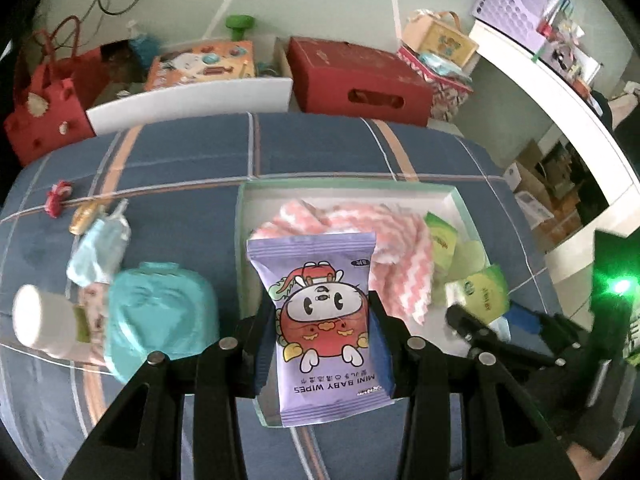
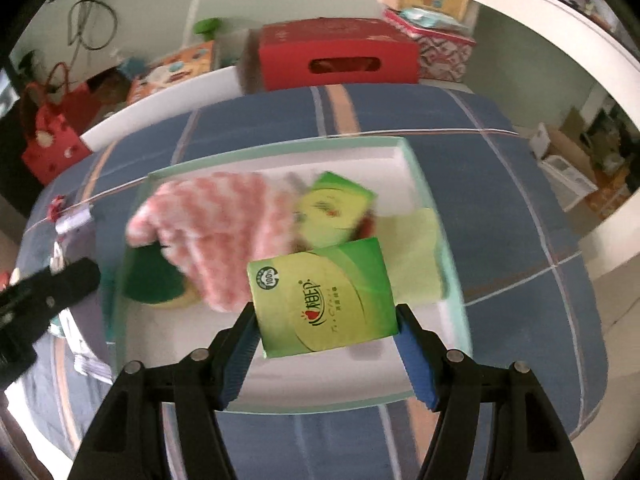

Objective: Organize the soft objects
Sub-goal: 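Carry the wipes pack and tissue pack over the white tray, then lower both packs into the tray and open both tools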

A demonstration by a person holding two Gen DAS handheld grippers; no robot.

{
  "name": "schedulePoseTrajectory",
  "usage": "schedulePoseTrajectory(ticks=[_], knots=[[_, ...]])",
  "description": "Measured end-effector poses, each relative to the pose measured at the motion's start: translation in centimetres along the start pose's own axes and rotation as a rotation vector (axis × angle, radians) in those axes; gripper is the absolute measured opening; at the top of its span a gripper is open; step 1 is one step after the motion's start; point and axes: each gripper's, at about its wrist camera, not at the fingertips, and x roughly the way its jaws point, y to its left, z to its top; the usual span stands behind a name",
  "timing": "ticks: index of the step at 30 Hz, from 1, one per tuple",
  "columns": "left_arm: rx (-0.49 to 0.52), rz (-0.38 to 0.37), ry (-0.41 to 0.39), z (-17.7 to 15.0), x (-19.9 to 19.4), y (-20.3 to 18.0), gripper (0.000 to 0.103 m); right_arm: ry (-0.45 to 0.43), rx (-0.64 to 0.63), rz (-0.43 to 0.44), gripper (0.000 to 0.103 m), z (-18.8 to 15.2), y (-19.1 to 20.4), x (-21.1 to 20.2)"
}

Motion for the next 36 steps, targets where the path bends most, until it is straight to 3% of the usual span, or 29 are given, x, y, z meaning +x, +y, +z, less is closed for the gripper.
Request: schedulePoseTrajectory(ticks=[9, 16, 21, 29, 36], knots=[[0.076, 0.029, 0.073, -1.8, 3.8, -2.2, 0.044, 0.073, 0.016, -0.002, 0.069, -0.9, -1.3, 2.5], [0.056, 0.049, 0.162, -3.0, 7.5, -1.8, 0.044, 0.139, 0.0, 0.001, 0.069, -1.7, -1.3, 4.7], [0.042, 0.048, 0.177, -3.1, 8.1, -1.7, 0.044, 0.155, 0.001, -0.001, 0.069, -1.4, -1.6, 5.4], [0.001, 0.004, 0.188, -3.2, 6.9, -1.5, 0.055, 0.116, 0.014, 0.012, 0.072, -0.7, -1.6, 4.2], [0.024, 0.006, 0.119, -2.3, 4.1, -1.9, 0.062, 0.028, 0.014, 0.002, 0.076, -0.5, -1.3, 1.0]])
